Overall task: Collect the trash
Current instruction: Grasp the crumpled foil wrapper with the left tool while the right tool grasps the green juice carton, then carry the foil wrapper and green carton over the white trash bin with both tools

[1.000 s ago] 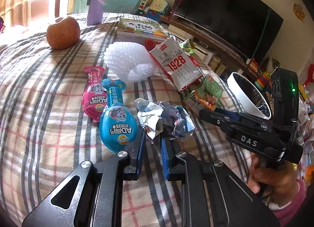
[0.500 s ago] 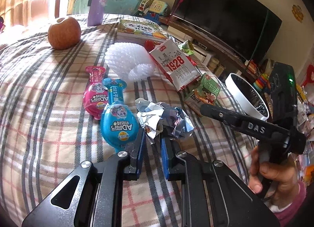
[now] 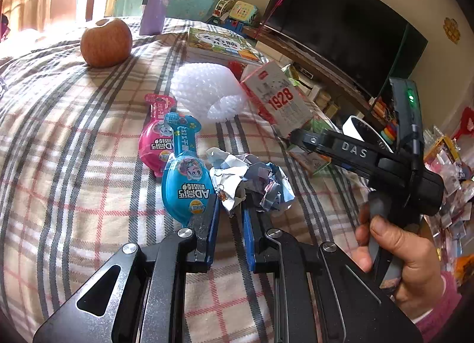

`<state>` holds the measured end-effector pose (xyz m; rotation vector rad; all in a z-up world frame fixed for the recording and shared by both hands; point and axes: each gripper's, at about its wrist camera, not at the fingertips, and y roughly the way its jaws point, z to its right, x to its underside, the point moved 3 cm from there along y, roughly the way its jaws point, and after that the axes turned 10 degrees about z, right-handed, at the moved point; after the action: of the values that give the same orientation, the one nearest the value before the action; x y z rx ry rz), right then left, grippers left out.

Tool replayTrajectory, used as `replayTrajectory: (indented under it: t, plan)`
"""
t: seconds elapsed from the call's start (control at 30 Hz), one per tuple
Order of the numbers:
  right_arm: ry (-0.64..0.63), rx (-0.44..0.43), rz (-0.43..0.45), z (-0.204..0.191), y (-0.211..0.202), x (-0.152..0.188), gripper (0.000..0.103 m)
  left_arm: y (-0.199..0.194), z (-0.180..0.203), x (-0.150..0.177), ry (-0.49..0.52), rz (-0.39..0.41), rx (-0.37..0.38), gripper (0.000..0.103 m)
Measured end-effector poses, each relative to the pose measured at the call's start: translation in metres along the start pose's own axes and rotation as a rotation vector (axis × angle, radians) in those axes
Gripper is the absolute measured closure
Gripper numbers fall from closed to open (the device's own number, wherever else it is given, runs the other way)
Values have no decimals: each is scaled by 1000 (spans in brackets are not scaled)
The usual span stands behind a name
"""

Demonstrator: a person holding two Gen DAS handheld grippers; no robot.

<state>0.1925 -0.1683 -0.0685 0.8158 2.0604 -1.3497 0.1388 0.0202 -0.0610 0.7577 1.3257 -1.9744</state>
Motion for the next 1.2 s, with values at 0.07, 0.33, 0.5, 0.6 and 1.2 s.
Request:
replayTrajectory:
  t: [0.07,0.33,0.5,0.6,1.2]
  plan:
    - [-9,-17,-5,3,-4,0,45,1,-1,0,-1,0,1,89]
    - [-30,-42,-13,26,-33,1,48,2,9,-1,3,3,20,89]
    - [-25,-55,18,40,-54,0,48,3,27,-4,31,4,42,89]
    - [-18,-66,37,47,-63,-1,48,5,38,-6,46,3,55,89]
    - [38,-68,155,98,-115,-18,51,29,132,-19,177,-10,162,89]
